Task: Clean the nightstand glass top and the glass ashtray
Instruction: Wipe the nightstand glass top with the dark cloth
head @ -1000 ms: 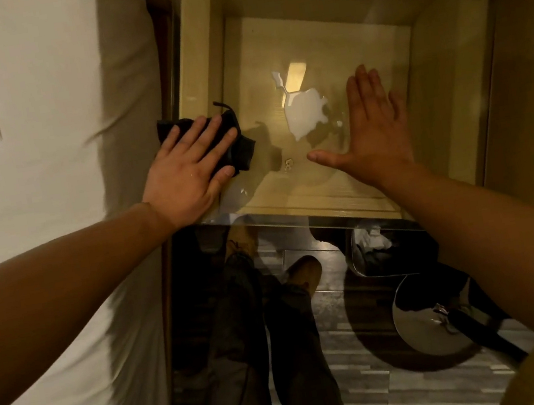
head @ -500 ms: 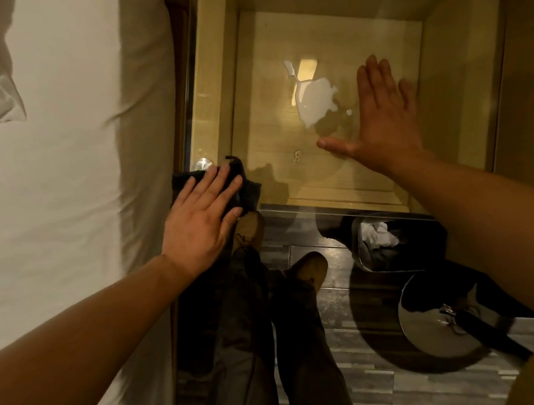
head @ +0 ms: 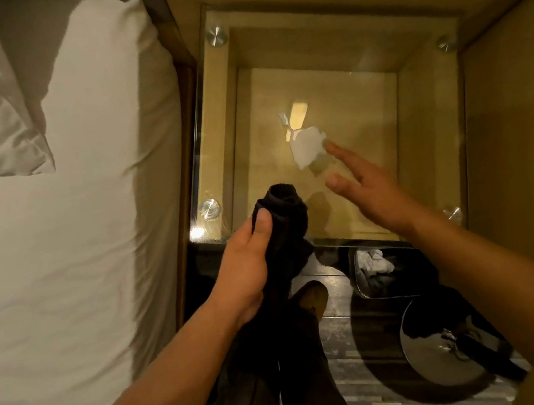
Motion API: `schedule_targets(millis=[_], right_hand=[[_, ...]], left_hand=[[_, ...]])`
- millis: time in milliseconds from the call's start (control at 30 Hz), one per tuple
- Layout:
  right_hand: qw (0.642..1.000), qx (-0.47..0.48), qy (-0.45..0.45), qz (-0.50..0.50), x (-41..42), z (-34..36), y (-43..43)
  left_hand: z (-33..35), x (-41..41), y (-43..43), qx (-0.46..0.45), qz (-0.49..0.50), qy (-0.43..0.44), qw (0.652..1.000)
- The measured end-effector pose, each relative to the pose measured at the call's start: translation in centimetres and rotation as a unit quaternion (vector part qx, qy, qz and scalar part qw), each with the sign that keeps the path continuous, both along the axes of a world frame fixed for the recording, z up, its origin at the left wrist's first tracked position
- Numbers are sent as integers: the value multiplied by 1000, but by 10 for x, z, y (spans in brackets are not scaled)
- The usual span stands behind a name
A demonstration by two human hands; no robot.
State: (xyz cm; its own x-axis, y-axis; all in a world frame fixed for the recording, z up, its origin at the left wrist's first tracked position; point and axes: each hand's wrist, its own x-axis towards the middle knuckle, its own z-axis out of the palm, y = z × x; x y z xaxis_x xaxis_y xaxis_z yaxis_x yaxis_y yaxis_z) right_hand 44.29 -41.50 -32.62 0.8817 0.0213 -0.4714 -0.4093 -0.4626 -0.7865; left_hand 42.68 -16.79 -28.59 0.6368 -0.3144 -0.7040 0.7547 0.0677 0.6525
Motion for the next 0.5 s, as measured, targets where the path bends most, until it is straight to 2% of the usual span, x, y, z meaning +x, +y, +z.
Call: schedule_targets(millis=[67,167,333,400,500], right_hand=[[987,149,40,-42,-4,21,17],[959,267,64,-77,0,34,35],[949,265,21,-172,28,42,45],[929,305,46,-206,46,43,42],[919,337,93,-183,73,45,36]], left_hand=[[9,19,-12,-86,53,70,992],[15,46,-28,-154,97,115,976],[9,85,-46,-181,101,113,972],[7,100,-50,-175,86,113,974],[3,122,-55,-147,51,85,984]])
